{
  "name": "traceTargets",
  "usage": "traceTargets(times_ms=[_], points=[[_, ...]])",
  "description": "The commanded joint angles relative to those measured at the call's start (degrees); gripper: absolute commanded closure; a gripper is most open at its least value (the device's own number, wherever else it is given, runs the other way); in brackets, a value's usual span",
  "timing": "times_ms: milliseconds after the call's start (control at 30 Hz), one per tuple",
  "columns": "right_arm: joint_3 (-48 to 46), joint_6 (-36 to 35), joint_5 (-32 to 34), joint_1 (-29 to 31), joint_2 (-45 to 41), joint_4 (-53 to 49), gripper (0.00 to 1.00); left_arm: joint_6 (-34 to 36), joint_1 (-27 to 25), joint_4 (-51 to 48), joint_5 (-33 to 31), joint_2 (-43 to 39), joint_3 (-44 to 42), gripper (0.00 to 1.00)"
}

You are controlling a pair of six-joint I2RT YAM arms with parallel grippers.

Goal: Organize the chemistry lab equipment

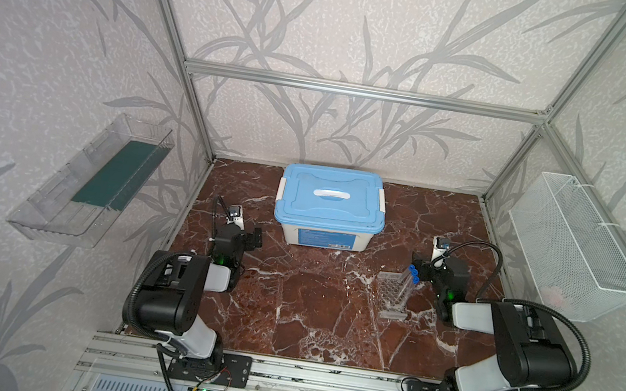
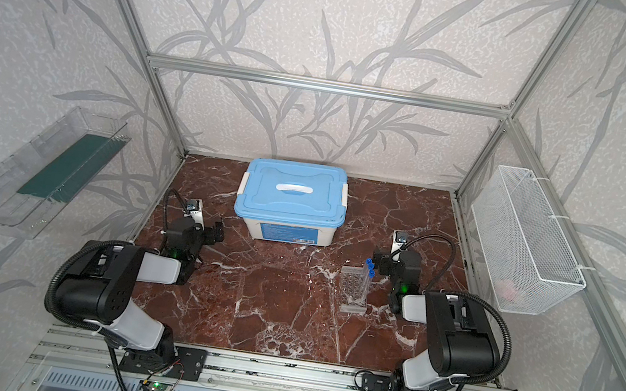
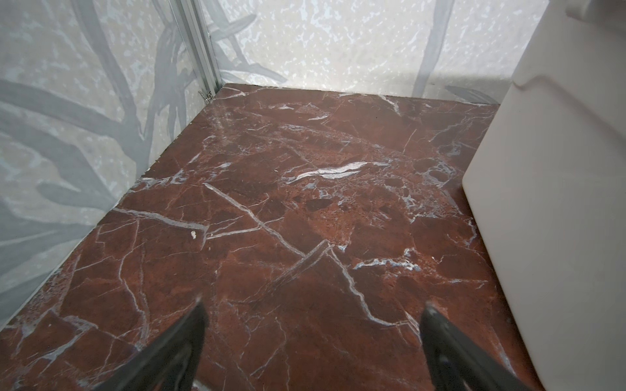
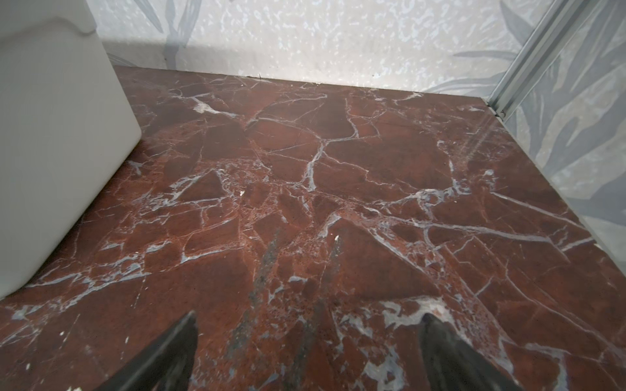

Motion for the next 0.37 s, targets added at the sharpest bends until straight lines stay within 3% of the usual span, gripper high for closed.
traceTargets(times_ms=[0,333], points=[[1.3,-0.7,1.8,0.0,-1.1,-0.7,0.01,1.0,0.2,1.8,0.2,0.0,0.2,0.01],[1.2,-0.7,1.8,0.0,-1.1,-0.6,0.01,0.8,0.4,1.8,0.5,0.0,0.2,0.01]])
